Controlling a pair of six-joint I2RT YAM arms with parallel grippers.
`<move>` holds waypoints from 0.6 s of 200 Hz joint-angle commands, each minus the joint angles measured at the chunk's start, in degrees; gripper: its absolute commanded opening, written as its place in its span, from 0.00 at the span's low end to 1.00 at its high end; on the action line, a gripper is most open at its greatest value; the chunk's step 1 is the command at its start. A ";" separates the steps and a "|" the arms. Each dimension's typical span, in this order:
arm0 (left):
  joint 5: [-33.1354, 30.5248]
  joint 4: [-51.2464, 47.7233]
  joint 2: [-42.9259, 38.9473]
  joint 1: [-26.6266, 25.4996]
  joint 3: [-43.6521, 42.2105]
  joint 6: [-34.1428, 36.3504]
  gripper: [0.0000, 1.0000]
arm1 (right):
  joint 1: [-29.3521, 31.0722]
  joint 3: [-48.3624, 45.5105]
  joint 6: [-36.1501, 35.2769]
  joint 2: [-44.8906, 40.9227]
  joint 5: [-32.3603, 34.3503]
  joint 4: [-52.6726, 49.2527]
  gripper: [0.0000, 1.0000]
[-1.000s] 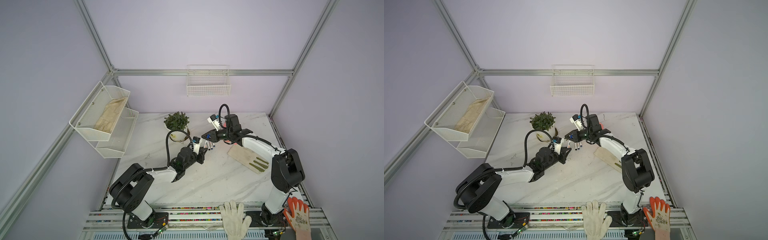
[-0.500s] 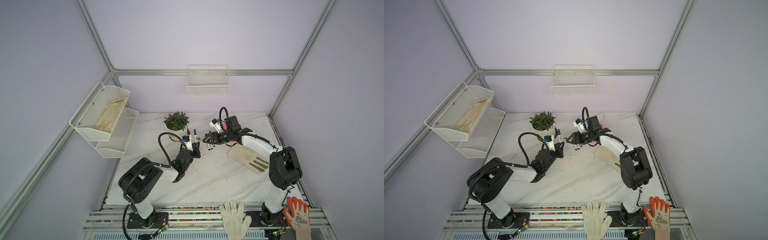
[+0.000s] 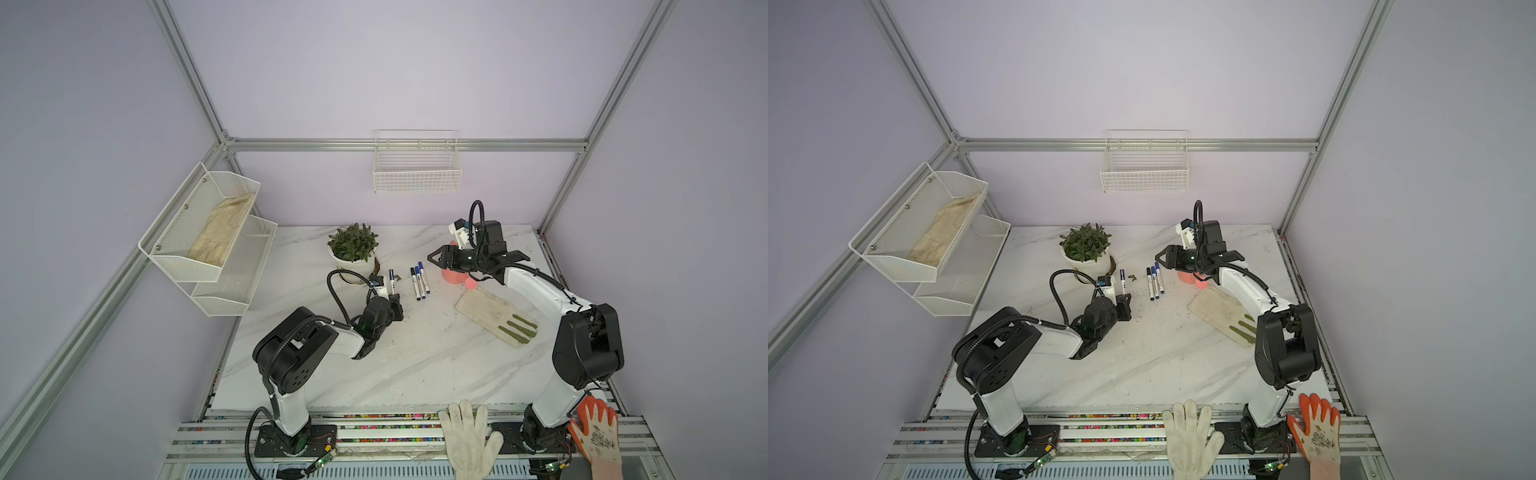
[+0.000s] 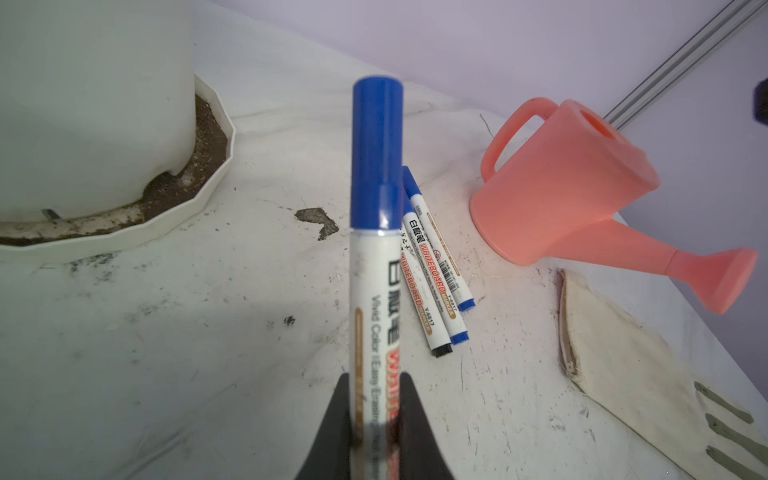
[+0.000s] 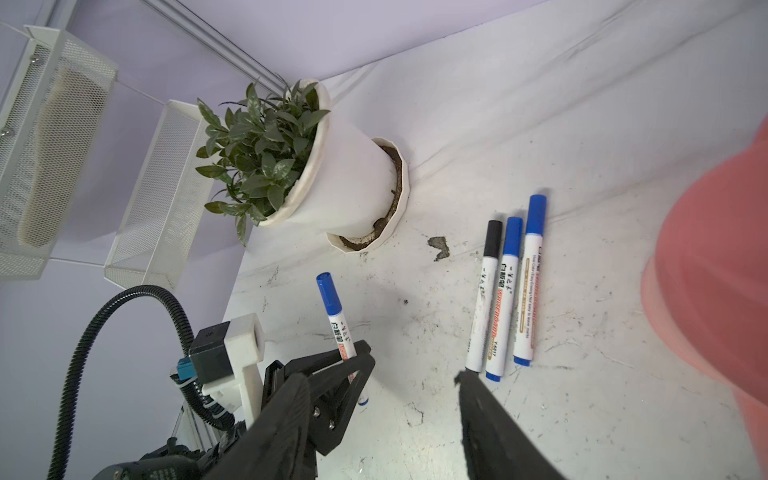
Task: Insert the pens into the pen caps
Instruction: 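Withdraw the right gripper toward the watering can while the left gripper holds the capped marker, then lower the blue-capped marker beside the other markers and open the left gripper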
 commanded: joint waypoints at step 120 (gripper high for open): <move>7.52 -13.58 12.10 3.56 20.60 -5.76 0.20 | -1.45 -2.33 -0.60 -0.74 2.09 -0.43 0.56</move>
